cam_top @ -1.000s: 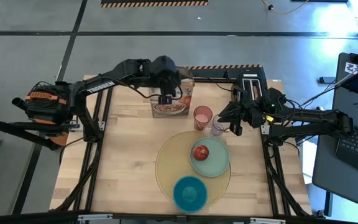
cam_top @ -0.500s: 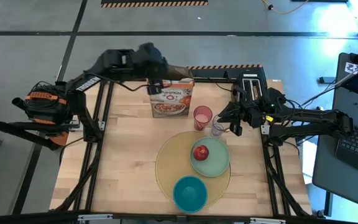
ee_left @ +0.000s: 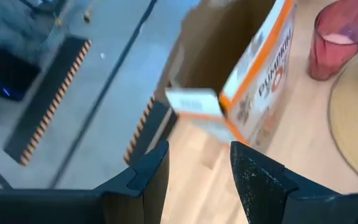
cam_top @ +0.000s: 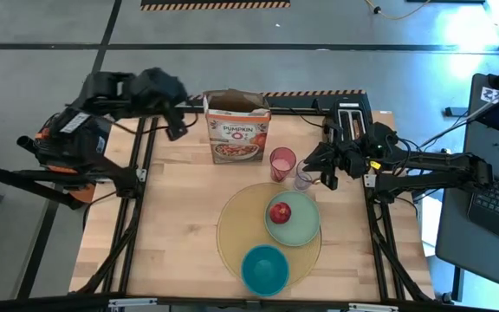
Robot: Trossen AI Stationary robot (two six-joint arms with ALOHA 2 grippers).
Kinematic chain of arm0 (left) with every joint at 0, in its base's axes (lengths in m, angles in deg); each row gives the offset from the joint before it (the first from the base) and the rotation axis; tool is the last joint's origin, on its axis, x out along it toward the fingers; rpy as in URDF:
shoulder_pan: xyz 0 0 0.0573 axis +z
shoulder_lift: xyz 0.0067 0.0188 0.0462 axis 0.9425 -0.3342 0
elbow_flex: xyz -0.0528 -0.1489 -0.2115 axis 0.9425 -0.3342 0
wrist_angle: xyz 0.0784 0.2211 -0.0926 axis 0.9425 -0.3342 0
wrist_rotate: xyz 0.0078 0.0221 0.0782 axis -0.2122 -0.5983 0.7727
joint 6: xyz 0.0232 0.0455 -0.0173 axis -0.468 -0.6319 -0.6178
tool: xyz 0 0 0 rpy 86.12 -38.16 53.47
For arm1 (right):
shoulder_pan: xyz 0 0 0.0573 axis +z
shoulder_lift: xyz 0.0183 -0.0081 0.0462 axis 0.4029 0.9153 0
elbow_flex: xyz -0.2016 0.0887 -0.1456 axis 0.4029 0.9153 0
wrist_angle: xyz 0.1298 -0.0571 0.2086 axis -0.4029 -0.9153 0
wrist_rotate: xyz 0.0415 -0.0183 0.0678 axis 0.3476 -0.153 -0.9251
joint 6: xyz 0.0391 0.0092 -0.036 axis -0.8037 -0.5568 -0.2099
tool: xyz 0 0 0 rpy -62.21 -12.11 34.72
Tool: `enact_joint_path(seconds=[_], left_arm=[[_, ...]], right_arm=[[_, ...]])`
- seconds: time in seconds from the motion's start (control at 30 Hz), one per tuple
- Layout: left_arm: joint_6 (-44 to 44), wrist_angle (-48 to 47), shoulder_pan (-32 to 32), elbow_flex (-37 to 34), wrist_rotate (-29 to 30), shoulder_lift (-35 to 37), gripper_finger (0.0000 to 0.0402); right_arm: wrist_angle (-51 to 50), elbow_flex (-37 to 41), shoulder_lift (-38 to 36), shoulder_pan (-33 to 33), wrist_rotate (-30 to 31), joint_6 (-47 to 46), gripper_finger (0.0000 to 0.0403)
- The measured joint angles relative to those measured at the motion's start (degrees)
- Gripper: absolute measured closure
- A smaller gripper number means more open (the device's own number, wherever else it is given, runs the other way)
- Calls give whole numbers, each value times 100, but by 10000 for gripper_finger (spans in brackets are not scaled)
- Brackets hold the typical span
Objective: Arrange a breakfast setting
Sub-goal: Move the cereal box to the center
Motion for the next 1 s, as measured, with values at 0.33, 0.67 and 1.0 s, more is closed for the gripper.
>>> enact_joint_path(seconds=[0.33,0.67,1.0], left_arm=[[681,1189,-29,-3439,-9,1824,239],[202,4133,-29,-6859,-66,3401,239],[267,5370,-29,-8380,209,3744,239]], right_arm=[[31,0,0,0,1,-7,346],[43,0,0,0,1,-4,346],[45,0,0,0,12,-2,346]])
